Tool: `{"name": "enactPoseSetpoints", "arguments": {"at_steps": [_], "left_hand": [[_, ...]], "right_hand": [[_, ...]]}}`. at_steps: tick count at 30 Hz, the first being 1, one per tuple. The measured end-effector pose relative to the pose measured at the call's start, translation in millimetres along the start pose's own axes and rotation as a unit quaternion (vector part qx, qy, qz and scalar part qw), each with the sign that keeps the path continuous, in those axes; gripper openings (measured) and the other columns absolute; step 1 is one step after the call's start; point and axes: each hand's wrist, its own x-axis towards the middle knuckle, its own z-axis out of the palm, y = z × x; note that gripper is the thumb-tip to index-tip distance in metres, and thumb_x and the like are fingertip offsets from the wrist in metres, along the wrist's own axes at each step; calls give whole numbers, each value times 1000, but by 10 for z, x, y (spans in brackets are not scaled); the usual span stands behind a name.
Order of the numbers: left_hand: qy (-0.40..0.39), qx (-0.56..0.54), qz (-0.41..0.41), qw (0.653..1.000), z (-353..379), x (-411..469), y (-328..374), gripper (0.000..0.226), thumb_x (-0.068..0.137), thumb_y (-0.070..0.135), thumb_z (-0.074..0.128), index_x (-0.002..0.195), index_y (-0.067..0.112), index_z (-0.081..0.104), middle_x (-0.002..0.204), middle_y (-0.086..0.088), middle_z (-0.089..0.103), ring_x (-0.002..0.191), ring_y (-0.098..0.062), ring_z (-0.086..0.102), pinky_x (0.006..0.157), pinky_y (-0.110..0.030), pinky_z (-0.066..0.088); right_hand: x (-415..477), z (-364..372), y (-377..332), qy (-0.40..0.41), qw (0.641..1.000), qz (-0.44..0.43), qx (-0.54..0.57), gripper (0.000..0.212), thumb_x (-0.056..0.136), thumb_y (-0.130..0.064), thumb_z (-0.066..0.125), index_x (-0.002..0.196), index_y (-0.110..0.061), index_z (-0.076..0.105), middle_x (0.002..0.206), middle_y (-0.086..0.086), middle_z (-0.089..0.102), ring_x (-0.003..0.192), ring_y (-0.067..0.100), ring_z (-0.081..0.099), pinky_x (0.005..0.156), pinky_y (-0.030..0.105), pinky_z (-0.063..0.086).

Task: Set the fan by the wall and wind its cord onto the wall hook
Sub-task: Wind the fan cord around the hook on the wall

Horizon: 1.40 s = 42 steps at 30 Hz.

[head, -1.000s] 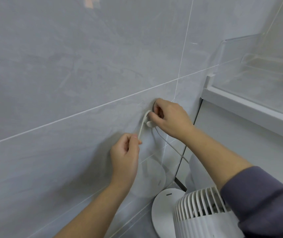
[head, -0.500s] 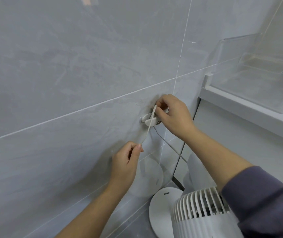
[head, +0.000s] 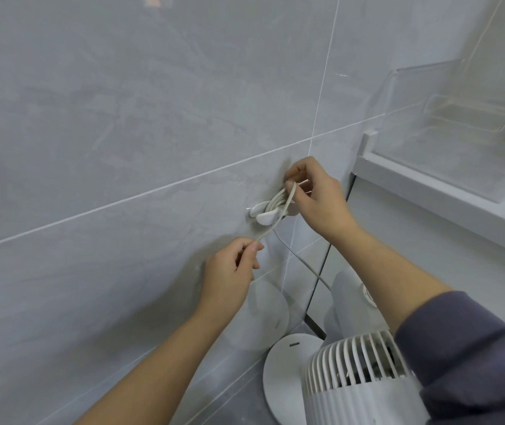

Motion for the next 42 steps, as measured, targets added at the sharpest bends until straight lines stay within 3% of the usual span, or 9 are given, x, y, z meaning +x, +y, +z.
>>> {"name": "enactPoseSetpoints", "arguments": {"at_steps": [3, 9, 14, 19, 27, 31, 34, 38, 42], "left_hand": [[-31, 3, -6, 1000, 26, 8, 13, 21, 94, 26, 51, 81, 27, 67, 61, 12, 60, 51, -5, 53, 52, -20, 45], [-18, 27, 12, 999, 149, 81, 95, 20, 93, 22, 54, 78, 24, 68, 52, 7, 53, 47, -2, 46, 47, -10, 34], [2, 32, 1, 999, 176, 119, 81, 22, 92, 21, 55, 77, 24, 69, 50, 5, 53, 44, -1, 46, 46, -10, 35], [11, 41, -3, 999, 203, 158, 85, 22, 91, 21, 54, 76, 25, 69, 49, 5, 53, 42, -2, 45, 44, -9, 34], [-23, 46, -5, 999, 328, 181, 116, 22, 91, 20, 54, 78, 23, 71, 47, 10, 54, 44, 2, 51, 46, -10, 35], [-74, 50, 1, 996, 447, 213, 133, 20, 94, 16, 52, 89, 17, 71, 56, 12, 57, 47, 6, 52, 48, -8, 35], [-106, 63, -5, 992, 532, 253, 118, 19, 94, 17, 51, 92, 16, 70, 59, 9, 57, 45, 0, 49, 50, -15, 37], [-128, 102, -12, 986, 586, 286, 61, 20, 94, 22, 53, 85, 14, 69, 59, 5, 58, 50, -4, 50, 53, -21, 39], [-164, 162, -29, 973, 577, 243, -111, 29, 93, 26, 54, 79, 3, 66, 73, -16, 66, 74, -30, 62, 68, -37, 50]], "right_hand": [[7, -23, 22, -10, 999, 25, 19, 11, 90, -10, 55, 87, -21, 54, 83, 8, 64, 68, 21, 60, 62, 28, 52], [36, -139, 88, -80, 981, 99, 148, 13, 93, -1, 57, 87, -12, 61, 87, 14, 61, 71, 12, 62, 67, 24, 55], [51, -281, 158, -139, 939, 184, 254, 29, 88, -3, 46, 91, -11, 73, 93, 8, 71, 93, 19, 66, 93, 45, 55], [39, -264, 122, -166, 947, 167, 218, 31, 85, -40, 60, 94, -13, 73, 98, 2, 72, 96, 14, 65, 92, 38, 54], [5, -194, 102, -56, 972, 160, 162, 2, 89, -7, 65, 88, -6, 67, 91, 20, 67, 85, 22, 64, 83, 45, 59], [26, -138, 134, 5, 976, 173, 131, 5, 88, -2, 65, 87, -6, 63, 78, 5, 61, 76, 21, 63, 68, 41, 62], [50, -131, 203, 15, 978, 180, 101, 6, 89, -3, 64, 84, -6, 63, 74, 2, 59, 67, 17, 64, 61, 34, 62], [69, -55, 344, 12, 983, 185, 19, 17, 89, 2, 58, 75, -7, 61, 68, 5, 62, 62, 20, 67, 64, 42, 61], [37, 46, 451, -57, 977, 181, -99, 15, 86, 8, 53, 74, 1, 59, 71, 14, 63, 68, 30, 72, 68, 48, 59]]}}
